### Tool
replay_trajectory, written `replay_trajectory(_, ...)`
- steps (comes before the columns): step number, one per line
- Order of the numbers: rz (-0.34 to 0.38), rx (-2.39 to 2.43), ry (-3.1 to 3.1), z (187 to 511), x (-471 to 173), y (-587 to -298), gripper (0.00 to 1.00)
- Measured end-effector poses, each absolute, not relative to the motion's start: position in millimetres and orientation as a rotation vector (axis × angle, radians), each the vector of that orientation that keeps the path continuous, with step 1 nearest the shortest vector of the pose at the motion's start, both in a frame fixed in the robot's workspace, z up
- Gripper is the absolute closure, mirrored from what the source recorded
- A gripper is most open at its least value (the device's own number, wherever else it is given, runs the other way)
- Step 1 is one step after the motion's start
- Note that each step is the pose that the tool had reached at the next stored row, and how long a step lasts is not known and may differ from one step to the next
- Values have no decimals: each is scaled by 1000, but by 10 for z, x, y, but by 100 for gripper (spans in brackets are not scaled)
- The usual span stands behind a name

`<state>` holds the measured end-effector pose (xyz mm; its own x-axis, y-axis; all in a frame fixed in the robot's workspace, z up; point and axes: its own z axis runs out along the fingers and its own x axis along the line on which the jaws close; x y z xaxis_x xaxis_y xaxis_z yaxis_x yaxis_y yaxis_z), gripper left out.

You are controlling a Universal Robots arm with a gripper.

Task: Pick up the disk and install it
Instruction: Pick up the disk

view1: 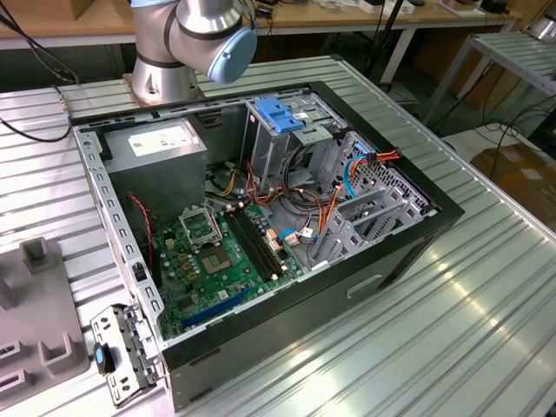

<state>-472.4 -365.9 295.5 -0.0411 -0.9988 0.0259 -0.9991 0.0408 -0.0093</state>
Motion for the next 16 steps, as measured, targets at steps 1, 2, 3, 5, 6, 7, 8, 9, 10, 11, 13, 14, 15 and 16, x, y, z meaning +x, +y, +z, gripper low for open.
replay_trajectory(1, 39, 2167, -2257, 2955, -4724, -3659, 63)
replay_trajectory(2, 39, 2167, -2257, 2955, -4724, -3659, 63)
replay_trajectory(3, 39, 2167, -2257, 2955, -4724, -3659, 63)
replay_trajectory(5, 39, 2167, -2257, 2955, -4724, -3659, 63)
replay_trajectory(6, 39, 2167, -2257, 2955, -4725, -3659, 63)
replay_trajectory(7, 39, 2167, -2257, 2955, -4724, -3659, 63)
replay_trajectory(8, 39, 2167, -2257, 2955, -4724, -3659, 63)
replay_trajectory(9, 39, 2167, -2257, 2955, -4725, -3659, 63)
replay_trajectory(10, 39, 2167, -2257, 2955, -4725, -3659, 63)
replay_trajectory(11, 39, 2167, -2257, 2955, -4725, -3659, 63)
replay_trajectory(13, 39, 2167, -2257, 2956, -4725, -3659, 63)
replay_trajectory(14, 39, 2167, -2257, 2959, -4725, -3659, 63)
replay_trajectory(15, 39, 2167, -2257, 2962, -4725, -3659, 63)
replay_trajectory(16, 39, 2167, -2257, 2973, -4725, -3659, 63)
